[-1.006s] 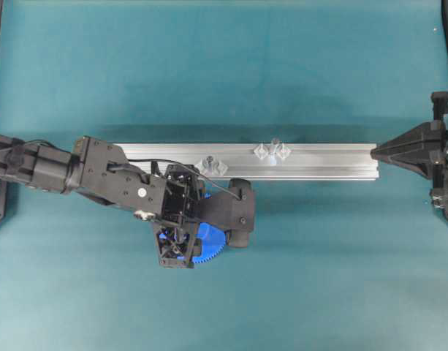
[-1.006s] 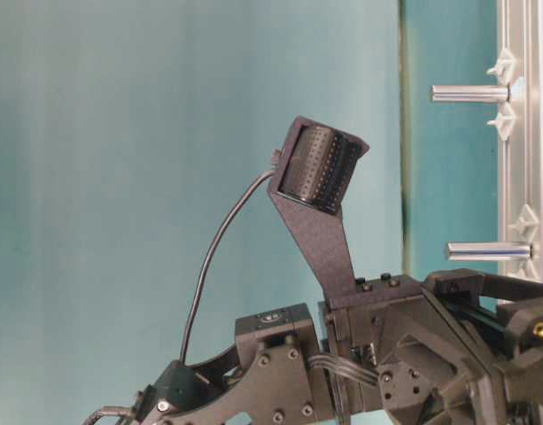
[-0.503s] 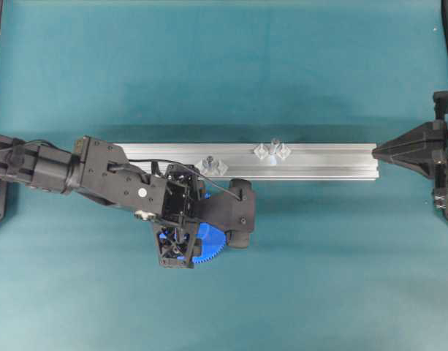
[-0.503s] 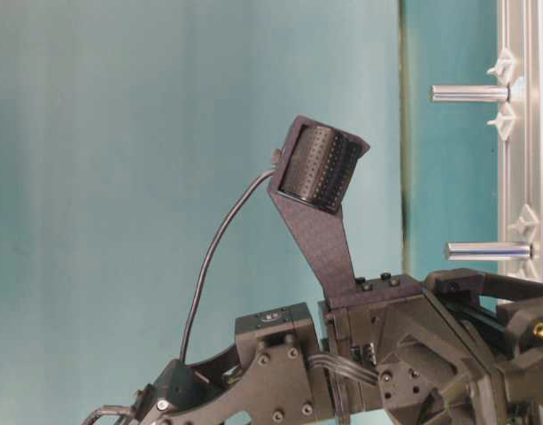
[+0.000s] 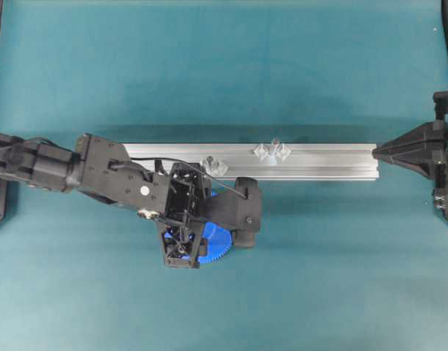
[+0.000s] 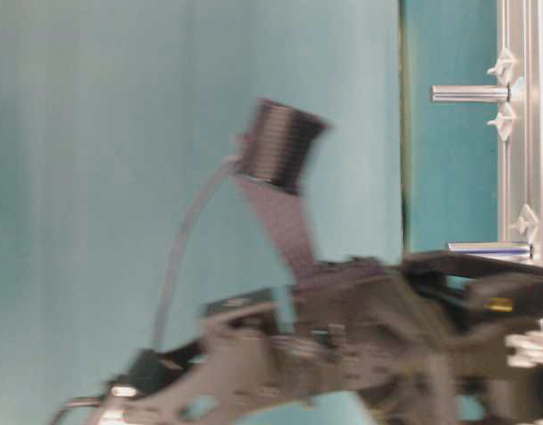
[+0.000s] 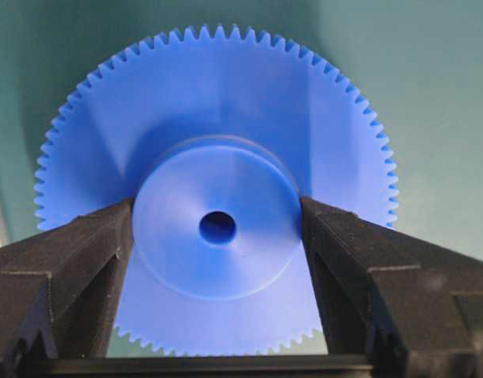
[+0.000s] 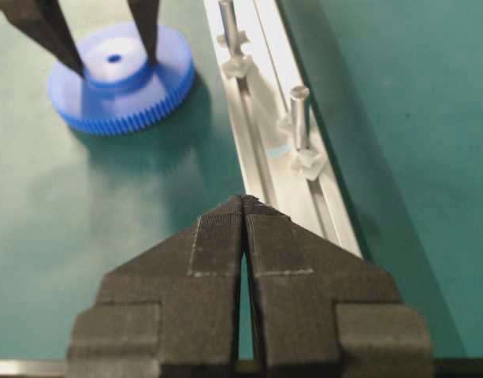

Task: Find the location of the shaft and insert the large gear.
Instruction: 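Lift the blue gear and carry it over the right shaft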

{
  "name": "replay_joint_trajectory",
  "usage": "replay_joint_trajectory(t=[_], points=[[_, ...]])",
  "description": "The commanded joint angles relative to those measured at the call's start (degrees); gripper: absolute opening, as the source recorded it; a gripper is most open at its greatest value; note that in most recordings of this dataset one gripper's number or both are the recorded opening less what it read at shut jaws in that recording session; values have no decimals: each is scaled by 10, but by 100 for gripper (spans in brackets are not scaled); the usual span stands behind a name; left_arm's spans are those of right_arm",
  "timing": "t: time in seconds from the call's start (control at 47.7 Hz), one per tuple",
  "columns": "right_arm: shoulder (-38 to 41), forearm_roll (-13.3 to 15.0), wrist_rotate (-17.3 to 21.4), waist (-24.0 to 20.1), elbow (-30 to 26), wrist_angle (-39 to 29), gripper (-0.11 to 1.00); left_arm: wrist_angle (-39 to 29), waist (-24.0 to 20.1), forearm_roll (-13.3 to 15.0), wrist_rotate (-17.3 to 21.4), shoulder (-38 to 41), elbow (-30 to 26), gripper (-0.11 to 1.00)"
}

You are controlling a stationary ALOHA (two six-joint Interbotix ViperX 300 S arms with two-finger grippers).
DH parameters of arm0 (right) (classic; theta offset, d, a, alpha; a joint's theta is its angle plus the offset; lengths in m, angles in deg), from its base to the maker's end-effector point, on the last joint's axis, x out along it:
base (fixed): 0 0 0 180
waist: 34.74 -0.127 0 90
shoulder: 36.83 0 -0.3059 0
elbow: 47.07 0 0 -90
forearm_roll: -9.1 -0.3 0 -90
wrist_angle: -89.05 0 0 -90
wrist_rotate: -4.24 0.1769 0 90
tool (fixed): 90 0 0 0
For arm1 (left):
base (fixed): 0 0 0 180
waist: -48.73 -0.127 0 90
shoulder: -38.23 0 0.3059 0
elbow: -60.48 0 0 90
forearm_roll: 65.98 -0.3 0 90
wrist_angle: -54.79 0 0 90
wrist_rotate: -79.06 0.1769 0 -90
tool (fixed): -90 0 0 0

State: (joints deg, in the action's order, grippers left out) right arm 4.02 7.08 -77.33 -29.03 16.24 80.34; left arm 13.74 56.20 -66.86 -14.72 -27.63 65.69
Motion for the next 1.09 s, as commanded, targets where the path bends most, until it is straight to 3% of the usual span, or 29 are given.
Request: replay_joint_trajectory(t=[0.0, 0.147, 0.608, 1.069], points=[[3, 1, 5, 1, -6, 2, -1, -21, -1, -2, 2, -33, -25, 71], [3, 1, 5, 1, -6, 4, -1, -67, -1, -4, 4, -40, -48, 71], [2, 1, 5, 1, -6, 4, -1, -183, -30, -6, 57, -47, -152, 71], [-3, 1, 4, 1, -6, 4, -1, -239, -70, -7, 119, -44, -250, 71]])
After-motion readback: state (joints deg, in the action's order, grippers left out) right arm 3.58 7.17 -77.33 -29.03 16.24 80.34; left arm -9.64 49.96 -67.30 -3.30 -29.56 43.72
